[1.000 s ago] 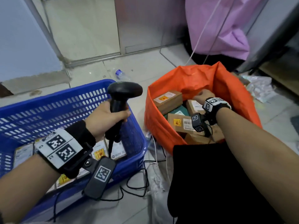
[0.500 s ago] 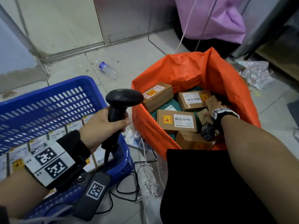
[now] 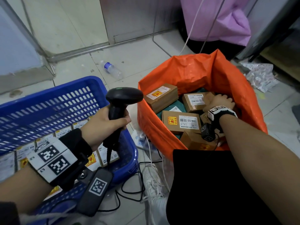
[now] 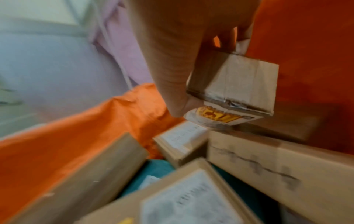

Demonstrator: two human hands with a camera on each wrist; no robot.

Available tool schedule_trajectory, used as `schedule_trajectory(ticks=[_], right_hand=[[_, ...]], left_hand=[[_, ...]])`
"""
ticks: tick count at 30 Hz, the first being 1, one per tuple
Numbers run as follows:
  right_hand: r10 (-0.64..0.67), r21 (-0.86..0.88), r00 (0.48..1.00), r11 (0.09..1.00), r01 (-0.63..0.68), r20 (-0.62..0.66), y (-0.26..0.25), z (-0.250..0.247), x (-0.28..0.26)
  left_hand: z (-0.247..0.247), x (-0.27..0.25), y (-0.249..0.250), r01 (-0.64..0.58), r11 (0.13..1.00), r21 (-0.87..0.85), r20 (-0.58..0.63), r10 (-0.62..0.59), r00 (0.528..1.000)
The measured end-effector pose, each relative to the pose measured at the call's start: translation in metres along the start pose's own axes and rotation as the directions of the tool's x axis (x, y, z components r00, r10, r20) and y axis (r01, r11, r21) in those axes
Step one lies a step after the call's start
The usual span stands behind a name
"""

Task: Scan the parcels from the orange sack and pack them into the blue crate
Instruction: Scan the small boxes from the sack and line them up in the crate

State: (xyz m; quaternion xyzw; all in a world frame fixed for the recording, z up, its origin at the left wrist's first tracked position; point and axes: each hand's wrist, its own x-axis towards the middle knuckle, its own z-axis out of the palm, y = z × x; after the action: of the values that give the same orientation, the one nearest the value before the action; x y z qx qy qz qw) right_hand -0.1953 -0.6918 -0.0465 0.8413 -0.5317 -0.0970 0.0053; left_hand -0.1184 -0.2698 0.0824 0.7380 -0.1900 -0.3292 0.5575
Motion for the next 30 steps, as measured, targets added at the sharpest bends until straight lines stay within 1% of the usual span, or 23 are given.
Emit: schedule_trajectory(ticks=[3,4,6,9,12,13,15,17,19,23,25,27,29,30], right_hand=[[-0.121,0.088,0.989,0.988,0.128,-0.078,-0.033,-0.035,-0.018],[-0.151,0.146,0.984,0.976,0.164,-0.098,-0.044,-0.051,-0.030],[-0.190,0.313,0.971,0.922,0.227,-0.146,-0.064,-0.079,-0.048],[-0.303,0.573,0.945,0.756,0.316,-0.122,-0.094,-0.112,-0.081],[-0.445,0.737,0.891,0.573,0.358,-0.087,-0.124,-0.126,-0.120],[-0.496,0.786,0.865,0.506,0.355,-0.071,-0.135,-0.129,-0.136],[-0.594,0.847,0.804,0.412,0.336,-0.030,-0.156,-0.134,-0.170],[-0.662,0.881,0.750,0.363,0.302,0.016,-0.177,-0.136,-0.202],[-0.701,0.905,0.709,0.348,0.246,0.077,-0.198,-0.133,-0.229],[-0.786,0.940,0.572,0.334,0.075,0.234,-0.233,-0.113,-0.279],[-0.797,0.936,0.515,0.349,-0.033,0.315,-0.250,-0.100,-0.298],[-0.802,0.915,0.451,0.391,-0.098,0.391,-0.268,-0.085,-0.310],[-0.805,0.889,0.392,0.451,-0.083,0.445,-0.283,-0.072,-0.319],[-0.810,0.878,0.367,0.476,-0.042,0.457,-0.289,-0.068,-0.324]], left_hand=[[-0.014,-0.014,0.006,-0.025,0.999,-0.032,-0.026,0.024,0.999],[-0.019,-0.020,0.008,-0.030,0.999,-0.042,-0.037,0.029,0.999],[-0.032,-0.032,0.010,-0.053,0.997,-0.061,-0.071,0.049,0.996],[-0.053,-0.056,0.010,-0.077,0.995,-0.061,-0.141,0.068,0.988],[-0.076,-0.083,0.010,-0.083,0.993,-0.087,-0.209,0.064,0.976],[-0.084,-0.092,0.010,-0.090,0.992,-0.092,-0.224,0.067,0.972],[-0.098,-0.110,0.010,-0.104,0.989,-0.108,-0.261,0.073,0.963],[-0.112,-0.126,0.008,-0.103,0.986,-0.130,-0.302,0.060,0.952],[-0.125,-0.141,0.004,-0.100,0.985,-0.140,-0.343,0.046,0.938],[-0.149,-0.166,-0.015,-0.080,0.985,-0.153,-0.415,0.009,0.910],[-0.159,-0.177,-0.029,-0.048,0.987,-0.155,-0.445,-0.027,0.895],[-0.168,-0.185,-0.044,-0.010,0.988,-0.155,-0.479,-0.066,0.875],[-0.175,-0.189,-0.057,0.018,0.990,-0.141,-0.514,-0.088,0.854],[-0.178,-0.189,-0.062,0.032,0.991,-0.127,-0.533,-0.095,0.841]])
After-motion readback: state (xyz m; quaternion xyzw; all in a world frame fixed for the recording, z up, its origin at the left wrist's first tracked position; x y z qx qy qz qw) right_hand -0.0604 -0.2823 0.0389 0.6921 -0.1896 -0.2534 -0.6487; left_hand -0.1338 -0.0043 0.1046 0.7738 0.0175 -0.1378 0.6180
